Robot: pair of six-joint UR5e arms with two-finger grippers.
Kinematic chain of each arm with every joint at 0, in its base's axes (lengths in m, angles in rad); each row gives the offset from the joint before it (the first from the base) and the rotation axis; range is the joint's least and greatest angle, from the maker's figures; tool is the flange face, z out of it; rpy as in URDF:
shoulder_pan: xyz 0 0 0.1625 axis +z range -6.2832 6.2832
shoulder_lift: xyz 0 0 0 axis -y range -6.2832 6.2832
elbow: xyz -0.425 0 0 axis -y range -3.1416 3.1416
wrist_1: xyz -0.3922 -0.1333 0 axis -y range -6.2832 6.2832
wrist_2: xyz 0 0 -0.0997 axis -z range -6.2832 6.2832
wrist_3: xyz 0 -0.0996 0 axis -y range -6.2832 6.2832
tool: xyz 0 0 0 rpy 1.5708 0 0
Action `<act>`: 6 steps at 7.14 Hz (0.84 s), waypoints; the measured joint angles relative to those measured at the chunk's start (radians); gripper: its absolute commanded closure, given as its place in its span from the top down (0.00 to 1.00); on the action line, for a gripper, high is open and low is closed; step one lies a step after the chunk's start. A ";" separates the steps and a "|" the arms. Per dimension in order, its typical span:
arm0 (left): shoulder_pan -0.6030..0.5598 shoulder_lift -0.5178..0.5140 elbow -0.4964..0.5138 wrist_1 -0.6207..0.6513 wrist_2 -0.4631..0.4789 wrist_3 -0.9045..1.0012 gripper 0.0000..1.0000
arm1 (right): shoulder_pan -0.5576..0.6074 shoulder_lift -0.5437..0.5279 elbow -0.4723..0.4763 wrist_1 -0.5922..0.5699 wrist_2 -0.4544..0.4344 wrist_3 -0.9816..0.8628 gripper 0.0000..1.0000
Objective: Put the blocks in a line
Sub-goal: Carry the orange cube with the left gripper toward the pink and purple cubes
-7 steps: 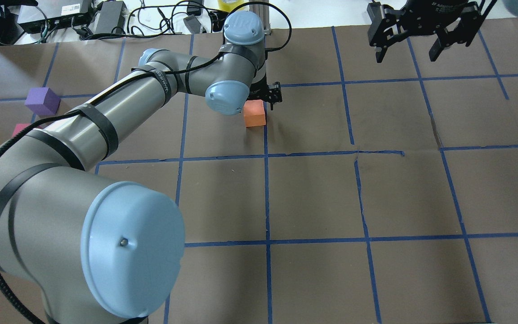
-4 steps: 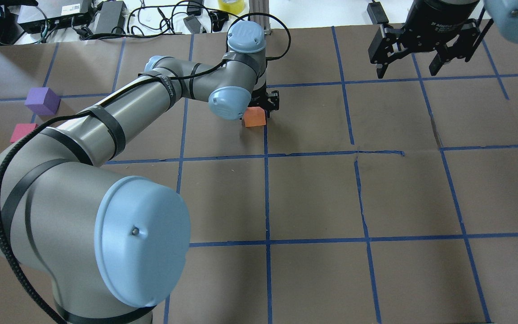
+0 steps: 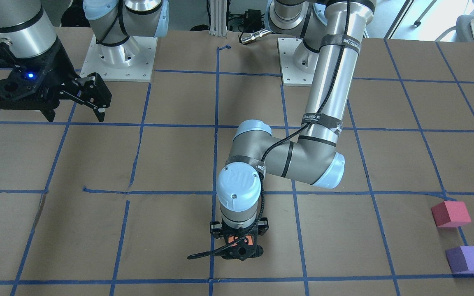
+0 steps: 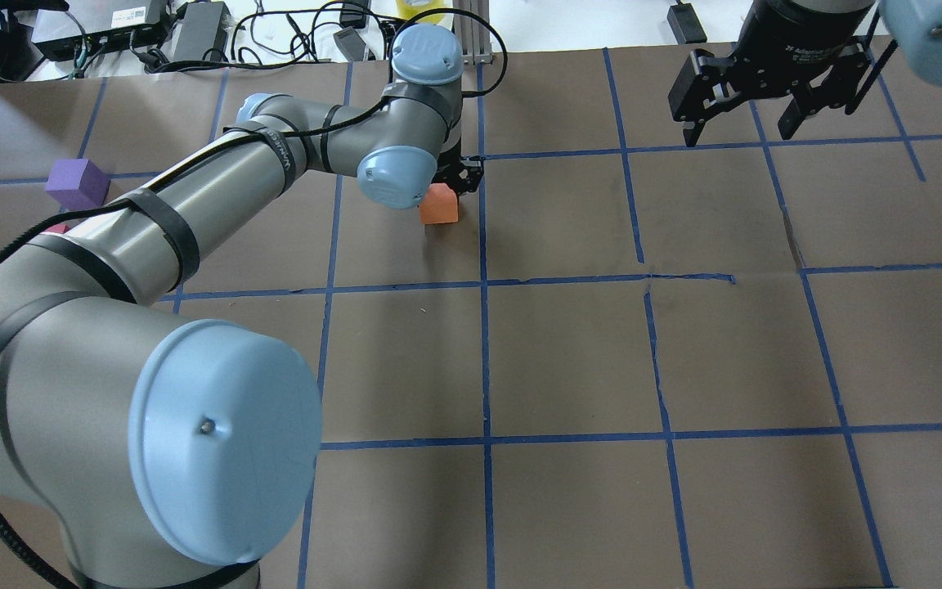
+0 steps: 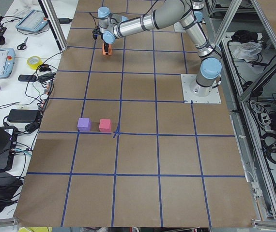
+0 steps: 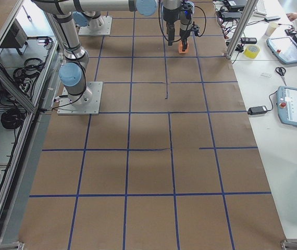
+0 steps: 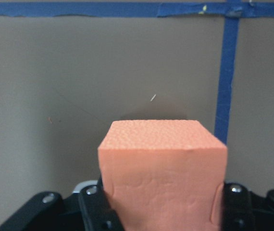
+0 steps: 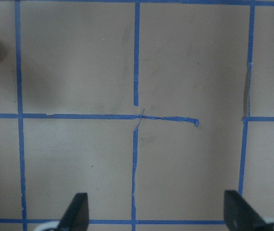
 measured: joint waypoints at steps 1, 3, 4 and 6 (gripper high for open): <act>0.068 0.031 -0.032 -0.003 -0.001 0.015 0.00 | 0.000 -0.011 0.002 0.004 -0.001 -0.001 1.00; 0.229 0.107 -0.093 -0.046 -0.001 0.134 0.00 | -0.001 -0.046 0.006 0.025 -0.009 0.000 1.00; 0.312 0.141 -0.105 -0.075 0.000 0.226 0.00 | -0.001 -0.052 0.008 0.031 -0.010 0.001 1.00; 0.462 0.182 -0.102 -0.106 0.020 0.438 0.00 | -0.003 -0.055 0.014 0.035 -0.010 0.003 1.00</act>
